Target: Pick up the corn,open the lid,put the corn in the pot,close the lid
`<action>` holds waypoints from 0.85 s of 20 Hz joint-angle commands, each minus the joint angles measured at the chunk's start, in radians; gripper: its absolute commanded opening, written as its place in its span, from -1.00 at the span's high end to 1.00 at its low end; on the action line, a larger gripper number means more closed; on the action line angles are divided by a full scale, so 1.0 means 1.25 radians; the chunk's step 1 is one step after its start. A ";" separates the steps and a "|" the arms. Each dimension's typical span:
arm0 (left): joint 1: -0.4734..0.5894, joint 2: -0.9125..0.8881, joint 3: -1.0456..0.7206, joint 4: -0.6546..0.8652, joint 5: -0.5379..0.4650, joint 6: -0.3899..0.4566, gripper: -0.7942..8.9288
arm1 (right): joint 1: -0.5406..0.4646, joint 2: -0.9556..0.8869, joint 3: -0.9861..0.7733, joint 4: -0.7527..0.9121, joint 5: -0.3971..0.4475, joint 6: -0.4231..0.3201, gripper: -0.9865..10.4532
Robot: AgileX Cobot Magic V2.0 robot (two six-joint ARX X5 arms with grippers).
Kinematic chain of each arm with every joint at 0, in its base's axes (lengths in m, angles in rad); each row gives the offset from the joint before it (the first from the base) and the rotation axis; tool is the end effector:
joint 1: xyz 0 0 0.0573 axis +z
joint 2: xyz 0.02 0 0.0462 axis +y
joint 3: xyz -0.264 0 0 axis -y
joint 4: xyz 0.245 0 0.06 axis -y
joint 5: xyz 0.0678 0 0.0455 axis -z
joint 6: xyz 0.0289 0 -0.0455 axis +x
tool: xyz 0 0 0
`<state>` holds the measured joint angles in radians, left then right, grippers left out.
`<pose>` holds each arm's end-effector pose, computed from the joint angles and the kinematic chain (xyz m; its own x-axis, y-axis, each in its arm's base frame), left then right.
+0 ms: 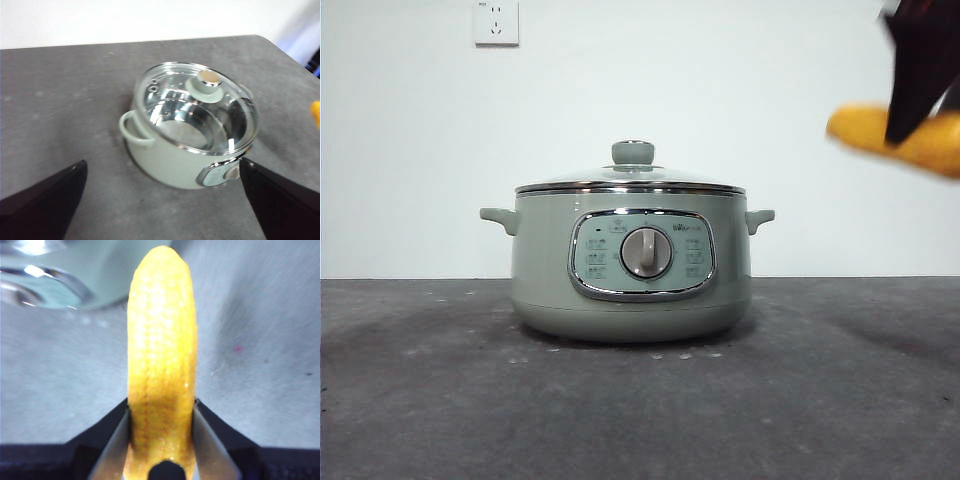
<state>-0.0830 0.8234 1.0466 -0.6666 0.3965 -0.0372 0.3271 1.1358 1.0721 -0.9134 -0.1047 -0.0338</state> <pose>0.1501 -0.0237 0.3694 0.7983 -0.4539 -0.3957 0.4079 0.8910 -0.1992 0.1989 0.0707 0.3072 0.4933 0.2777 -0.8243 -0.4012 0.9135 0.0677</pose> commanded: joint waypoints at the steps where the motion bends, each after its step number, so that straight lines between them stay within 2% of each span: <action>1: -0.046 0.090 0.058 0.021 0.002 0.009 -0.33 | 0.001 -0.076 0.002 -0.021 0.000 0.006 0.85; 5: -0.137 0.281 0.199 0.040 -0.014 0.034 -0.33 | 0.001 -0.175 0.002 -0.073 0.000 0.026 0.85; 10: -0.232 0.523 0.380 0.057 -0.086 0.082 -0.33 | 0.001 -0.237 0.002 -0.134 -0.003 0.036 0.85; 13: -0.272 0.647 0.475 0.058 -0.128 0.108 -0.33 | 0.001 -0.255 0.002 -0.137 -0.032 0.049 0.85; 17: -0.298 0.768 0.544 0.072 -0.132 0.117 -0.33 | 0.001 -0.261 0.002 -0.141 -0.042 0.062 0.85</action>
<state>-0.4549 1.7805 1.7241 -0.5793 0.2321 0.0944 0.3271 0.8127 1.0725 -1.0939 -0.1558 0.0303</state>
